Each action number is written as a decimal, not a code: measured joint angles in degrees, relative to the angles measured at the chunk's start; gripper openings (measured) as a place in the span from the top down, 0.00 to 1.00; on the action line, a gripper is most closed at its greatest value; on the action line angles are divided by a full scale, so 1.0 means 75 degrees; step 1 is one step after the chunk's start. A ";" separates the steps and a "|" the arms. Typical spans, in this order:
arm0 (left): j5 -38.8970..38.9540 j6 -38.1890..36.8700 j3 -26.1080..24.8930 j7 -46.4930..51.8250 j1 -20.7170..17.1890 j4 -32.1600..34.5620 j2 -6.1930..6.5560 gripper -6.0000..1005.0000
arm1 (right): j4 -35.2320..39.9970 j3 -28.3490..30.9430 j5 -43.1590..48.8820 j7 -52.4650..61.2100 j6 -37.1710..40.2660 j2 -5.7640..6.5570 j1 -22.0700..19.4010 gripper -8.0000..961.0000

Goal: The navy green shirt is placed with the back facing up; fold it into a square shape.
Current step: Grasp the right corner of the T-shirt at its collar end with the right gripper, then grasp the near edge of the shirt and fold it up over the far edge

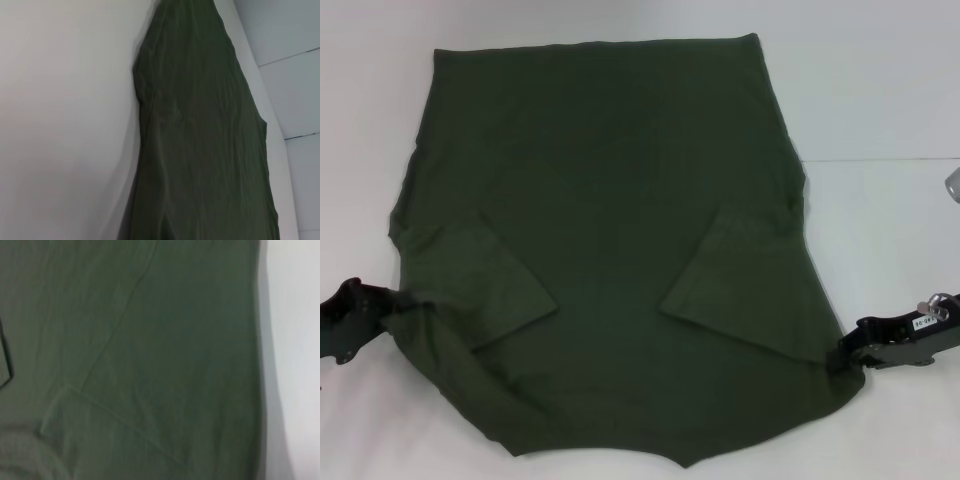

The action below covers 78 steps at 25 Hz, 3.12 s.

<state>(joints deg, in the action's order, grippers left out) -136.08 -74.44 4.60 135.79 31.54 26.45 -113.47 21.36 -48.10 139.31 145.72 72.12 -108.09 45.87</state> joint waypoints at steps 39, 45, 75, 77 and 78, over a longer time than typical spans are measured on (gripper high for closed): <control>0.0003 0.0004 -0.0004 -0.0218 0.0045 0.0001 0.0012 0.98 | 0.0095 -0.0043 -0.0002 -0.0983 -0.0125 -0.0052 -0.0092 0.96; 0.0003 0.0016 -0.0005 -0.0222 0.0064 0.0001 0.0013 0.98 | 0.0097 -0.0099 0.0004 -0.1079 -0.0138 -0.0085 -0.0073 0.96; -0.0205 -0.2007 0.0008 -0.0444 -0.0364 0.0570 0.0214 0.98 | 0.1499 0.1067 -0.0163 -0.3040 0.2008 0.0321 -0.0685 0.94; -0.0255 -0.2183 0.0014 -0.0468 -0.0363 0.0579 0.0215 0.98 | 0.1500 0.1067 -0.0154 -0.3074 0.2043 0.0319 -0.0688 0.94; -0.0258 -0.2278 0.0016 -0.0476 -0.0367 0.0600 0.0215 0.98 | 0.1501 0.1065 -0.0150 -0.3103 0.2061 0.0319 -0.0696 0.94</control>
<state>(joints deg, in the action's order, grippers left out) -138.01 -91.52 4.73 132.22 28.79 30.95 -111.86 32.61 -40.11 138.18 122.45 87.58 -105.70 40.65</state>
